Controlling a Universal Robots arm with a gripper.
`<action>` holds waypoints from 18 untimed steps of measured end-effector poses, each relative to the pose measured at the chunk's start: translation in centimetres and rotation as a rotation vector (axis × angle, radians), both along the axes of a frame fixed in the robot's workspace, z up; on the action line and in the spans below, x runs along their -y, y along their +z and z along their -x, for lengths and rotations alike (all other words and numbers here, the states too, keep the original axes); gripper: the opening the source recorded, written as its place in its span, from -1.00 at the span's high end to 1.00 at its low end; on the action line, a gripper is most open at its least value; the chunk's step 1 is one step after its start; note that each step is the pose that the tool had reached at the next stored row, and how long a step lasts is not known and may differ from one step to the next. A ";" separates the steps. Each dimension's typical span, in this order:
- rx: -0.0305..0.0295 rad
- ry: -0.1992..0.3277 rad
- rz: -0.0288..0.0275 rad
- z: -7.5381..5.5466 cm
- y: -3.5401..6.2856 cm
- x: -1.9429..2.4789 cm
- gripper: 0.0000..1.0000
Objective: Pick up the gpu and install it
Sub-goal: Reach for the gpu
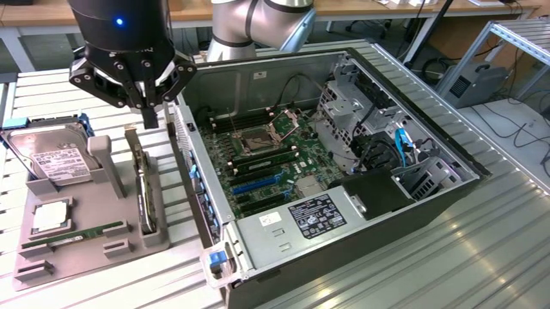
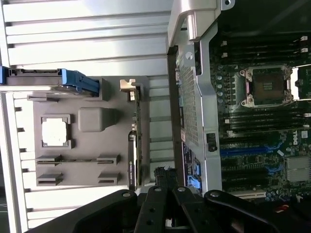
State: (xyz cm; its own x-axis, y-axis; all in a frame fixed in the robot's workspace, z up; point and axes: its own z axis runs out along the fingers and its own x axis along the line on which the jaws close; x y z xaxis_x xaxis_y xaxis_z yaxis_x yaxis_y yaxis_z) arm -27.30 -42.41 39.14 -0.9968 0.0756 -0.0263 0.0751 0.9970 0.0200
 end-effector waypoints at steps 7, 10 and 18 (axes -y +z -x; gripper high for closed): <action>0.0000 0.000 0.0020 0.4 -0.02 0.35 0.79; 0.0000 0.000 0.0026 0.6 -0.03 0.48 0.79; 0.0000 0.000 0.0045 1.0 -0.05 0.84 0.79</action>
State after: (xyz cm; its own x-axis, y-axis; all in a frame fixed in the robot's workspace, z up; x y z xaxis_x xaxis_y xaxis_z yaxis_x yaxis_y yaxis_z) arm -28.28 -43.25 39.09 -0.9968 0.0756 -0.0266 0.0752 0.9971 0.0156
